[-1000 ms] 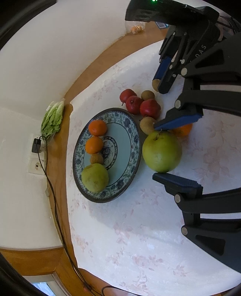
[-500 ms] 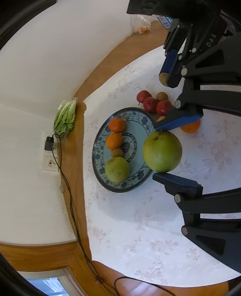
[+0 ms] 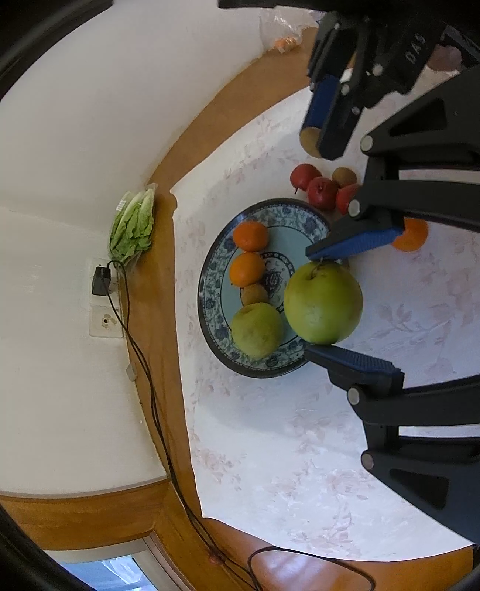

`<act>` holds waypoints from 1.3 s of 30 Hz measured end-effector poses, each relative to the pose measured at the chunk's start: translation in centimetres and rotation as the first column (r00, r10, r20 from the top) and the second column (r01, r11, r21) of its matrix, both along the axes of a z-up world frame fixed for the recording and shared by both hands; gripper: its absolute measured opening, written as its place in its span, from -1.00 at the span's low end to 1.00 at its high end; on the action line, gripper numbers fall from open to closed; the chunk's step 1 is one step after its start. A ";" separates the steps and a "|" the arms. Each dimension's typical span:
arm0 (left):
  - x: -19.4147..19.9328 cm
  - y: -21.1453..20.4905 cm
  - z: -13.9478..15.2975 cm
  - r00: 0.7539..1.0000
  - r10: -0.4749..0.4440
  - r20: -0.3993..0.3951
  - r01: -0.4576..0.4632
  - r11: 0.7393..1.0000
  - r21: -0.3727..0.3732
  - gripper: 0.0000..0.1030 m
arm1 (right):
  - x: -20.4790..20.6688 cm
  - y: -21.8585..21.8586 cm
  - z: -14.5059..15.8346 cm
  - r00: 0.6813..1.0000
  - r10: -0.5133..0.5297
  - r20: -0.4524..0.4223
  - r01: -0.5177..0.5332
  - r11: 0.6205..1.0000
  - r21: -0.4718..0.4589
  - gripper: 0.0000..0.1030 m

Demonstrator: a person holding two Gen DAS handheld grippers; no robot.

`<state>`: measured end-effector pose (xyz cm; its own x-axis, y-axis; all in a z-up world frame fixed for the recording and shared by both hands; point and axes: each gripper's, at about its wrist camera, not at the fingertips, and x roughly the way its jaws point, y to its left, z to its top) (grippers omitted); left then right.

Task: Organize fruits
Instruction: 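Carry the green pear onto the plate with the left tool while the right tool carries the kiwi there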

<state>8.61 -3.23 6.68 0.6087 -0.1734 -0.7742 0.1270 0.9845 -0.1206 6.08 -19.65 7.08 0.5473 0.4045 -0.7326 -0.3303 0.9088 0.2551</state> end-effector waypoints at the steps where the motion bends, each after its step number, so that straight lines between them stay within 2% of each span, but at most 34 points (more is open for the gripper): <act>1: 0.2 -0.1 -0.2 1.000 0.002 -0.004 -0.001 1.000 0.003 -0.04 | 0.3 0.0 0.1 1.000 0.002 -0.001 -0.002 1.000 0.002 -0.49; 18: 2.8 -1.1 -2.6 1.000 0.007 -0.030 -0.006 1.000 0.029 -0.04 | 4.3 1.0 -1.2 0.999 -0.005 -0.037 0.006 1.000 0.027 -0.49; 26: 3.7 -1.3 -3.2 1.000 0.009 -0.023 -0.008 0.999 0.044 -0.04 | 5.6 1.8 -2.8 0.999 0.003 -0.048 -0.003 1.000 0.007 -0.49; 39: 4.6 -1.1 -3.6 1.000 0.014 -0.017 -0.014 1.000 0.014 -0.04 | 6.4 1.8 -4.5 0.998 -0.005 -0.057 0.004 1.000 -0.009 -0.49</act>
<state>13.16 -4.30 3.10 0.5975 -0.1538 -0.7870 0.1111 0.9878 -0.1087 12.52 -17.89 2.55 0.5066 0.3957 -0.7660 -0.3112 0.9125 0.2656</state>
